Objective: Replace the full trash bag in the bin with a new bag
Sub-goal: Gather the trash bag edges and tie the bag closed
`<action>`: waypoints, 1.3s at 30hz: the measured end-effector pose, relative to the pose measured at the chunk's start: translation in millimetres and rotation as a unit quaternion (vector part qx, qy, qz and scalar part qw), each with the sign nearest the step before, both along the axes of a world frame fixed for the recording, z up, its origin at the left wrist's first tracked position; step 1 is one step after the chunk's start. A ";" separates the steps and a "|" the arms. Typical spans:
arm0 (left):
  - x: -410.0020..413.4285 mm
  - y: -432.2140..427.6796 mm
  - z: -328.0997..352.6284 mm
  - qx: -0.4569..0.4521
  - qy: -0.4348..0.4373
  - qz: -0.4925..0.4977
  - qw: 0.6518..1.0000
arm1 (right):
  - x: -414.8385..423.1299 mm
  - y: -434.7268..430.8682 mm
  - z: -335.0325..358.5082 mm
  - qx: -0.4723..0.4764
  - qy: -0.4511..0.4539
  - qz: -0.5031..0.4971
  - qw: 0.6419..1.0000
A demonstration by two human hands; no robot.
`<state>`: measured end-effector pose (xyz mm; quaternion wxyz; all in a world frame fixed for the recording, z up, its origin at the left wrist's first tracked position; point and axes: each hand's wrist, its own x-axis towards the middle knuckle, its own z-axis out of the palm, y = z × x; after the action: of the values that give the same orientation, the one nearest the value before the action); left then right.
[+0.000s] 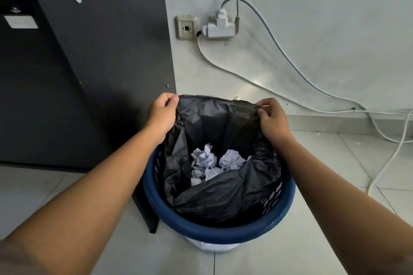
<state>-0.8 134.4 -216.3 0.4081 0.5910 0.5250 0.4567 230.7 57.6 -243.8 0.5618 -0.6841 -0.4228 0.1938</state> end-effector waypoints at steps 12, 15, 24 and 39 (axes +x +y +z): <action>-45.3 -50.2 14.1 0.056 0.504 -0.212 0.835 | 10.8 -80.2 30.0 -0.281 -0.362 0.271 0.846; -50.1 -59.8 21.8 0.060 0.594 -0.198 0.777 | 8.1 -90.1 33.4 -0.318 -0.418 0.272 0.806; -55.9 -80.2 23.7 -0.032 0.270 -0.169 0.947 | 0.8 -109.8 35.5 -0.187 -0.319 0.158 0.916; -70.5 -97.9 38.1 0.005 0.478 -0.257 0.840 | -16.5 -102.5 19.2 -0.197 -0.470 0.176 0.842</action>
<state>-71.3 36.4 -178.2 0.2064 0.8514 0.4822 -0.0013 214.3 -44.9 -224.6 0.1051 -0.7037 -0.7023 0.0235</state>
